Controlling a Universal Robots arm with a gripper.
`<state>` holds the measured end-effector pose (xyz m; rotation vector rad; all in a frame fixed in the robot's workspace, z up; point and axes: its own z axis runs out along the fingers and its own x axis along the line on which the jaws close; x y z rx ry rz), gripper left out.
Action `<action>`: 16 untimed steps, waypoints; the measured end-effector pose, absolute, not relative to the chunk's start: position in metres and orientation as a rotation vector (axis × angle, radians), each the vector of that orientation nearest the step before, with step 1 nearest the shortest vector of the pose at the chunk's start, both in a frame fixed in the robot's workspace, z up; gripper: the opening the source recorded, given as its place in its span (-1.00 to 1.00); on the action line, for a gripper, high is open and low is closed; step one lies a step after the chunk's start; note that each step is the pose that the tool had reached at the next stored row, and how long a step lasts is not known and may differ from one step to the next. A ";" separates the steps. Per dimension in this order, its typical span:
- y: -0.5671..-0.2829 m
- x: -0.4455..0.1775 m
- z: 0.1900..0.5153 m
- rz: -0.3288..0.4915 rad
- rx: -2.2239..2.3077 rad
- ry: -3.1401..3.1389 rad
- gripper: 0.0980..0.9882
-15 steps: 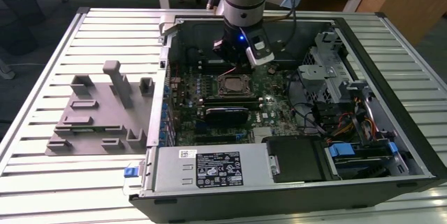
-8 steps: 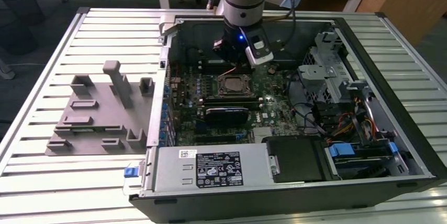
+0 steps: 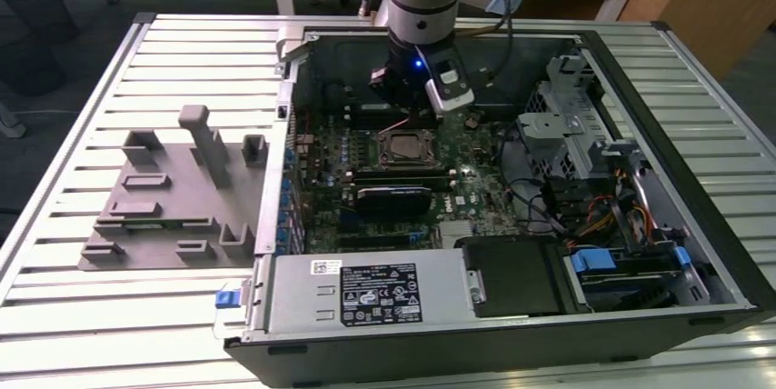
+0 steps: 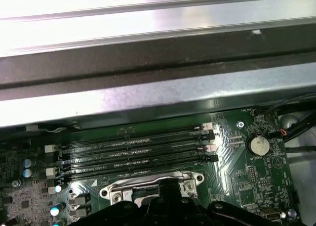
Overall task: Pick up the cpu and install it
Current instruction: 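Install the first cpu locking lever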
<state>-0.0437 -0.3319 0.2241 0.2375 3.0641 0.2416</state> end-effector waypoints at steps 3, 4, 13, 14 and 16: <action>-0.329 -0.044 0.224 0.242 0.237 3.064 -0.98; -0.328 -0.044 0.224 0.242 0.237 3.064 -0.98; -0.327 -0.044 0.222 0.238 0.237 3.063 -0.98; -0.327 -0.044 0.222 0.237 0.237 3.063 -0.98; -0.327 -0.044 0.222 0.235 0.237 3.062 -0.98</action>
